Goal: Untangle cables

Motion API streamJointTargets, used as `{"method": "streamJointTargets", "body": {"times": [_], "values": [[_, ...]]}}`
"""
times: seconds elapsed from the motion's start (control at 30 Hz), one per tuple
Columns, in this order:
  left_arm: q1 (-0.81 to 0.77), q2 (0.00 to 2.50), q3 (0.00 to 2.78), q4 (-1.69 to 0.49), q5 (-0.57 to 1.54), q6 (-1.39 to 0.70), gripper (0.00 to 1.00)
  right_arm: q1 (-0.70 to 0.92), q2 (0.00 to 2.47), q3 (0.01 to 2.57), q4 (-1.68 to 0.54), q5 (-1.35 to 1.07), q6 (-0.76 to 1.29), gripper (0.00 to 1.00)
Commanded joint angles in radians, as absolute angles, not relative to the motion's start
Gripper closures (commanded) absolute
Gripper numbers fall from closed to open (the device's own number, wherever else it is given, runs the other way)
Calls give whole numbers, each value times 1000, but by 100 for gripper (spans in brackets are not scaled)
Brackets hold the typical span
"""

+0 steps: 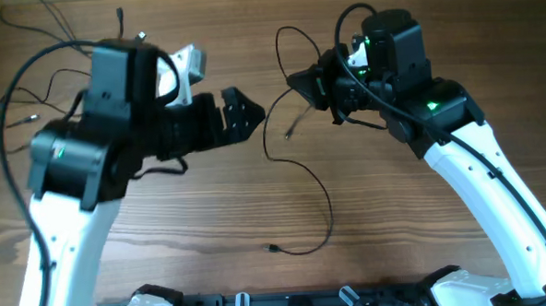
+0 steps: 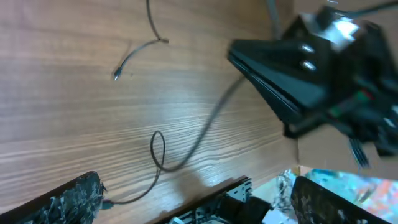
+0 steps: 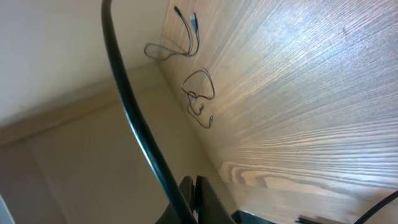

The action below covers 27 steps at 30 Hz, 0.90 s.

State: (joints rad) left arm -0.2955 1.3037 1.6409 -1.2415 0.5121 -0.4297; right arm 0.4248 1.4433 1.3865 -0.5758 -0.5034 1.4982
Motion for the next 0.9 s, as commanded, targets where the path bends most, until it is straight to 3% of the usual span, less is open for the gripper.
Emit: {"method": "streamJointTargets", "body": {"times": [0.0, 0.07, 0.13, 0.27, 0.47, 0.57, 0.67, 0.8, 0.87], "values": [[-297, 1291, 1642, -1239, 517, -316, 1, 427, 1434, 1402, -562, -553, 1581, 96], [-298, 1303, 1642, -1239, 503, -282, 6, 427, 1434, 1402, -554, -602, 1581, 96], [-310, 1324, 1642, -1242, 504, -262, 0, 427, 1434, 1402, -555, -645, 1571, 96], [-359, 1359, 1642, -1238, 504, -210, 3, 429, 1434, 1402, -556, -709, 1570, 96], [-408, 1371, 1642, -1196, 499, -210, 37, 429, 1434, 1402, -575, -754, 1544, 96], [-409, 1373, 1642, -1193, 475, -217, 41, 429, 1434, 1402, -577, -781, 1520, 96], [-409, 1374, 1642, -1193, 476, -217, 66, 429, 1434, 1402, -577, -786, 1519, 95], [-409, 1375, 1642, -1198, 475, -217, 65, 429, 1434, 1402, -577, -797, 1518, 96], [-409, 1375, 1642, -1198, 482, -217, 70, 429, 1434, 1402, -577, -810, 1518, 96]]}}
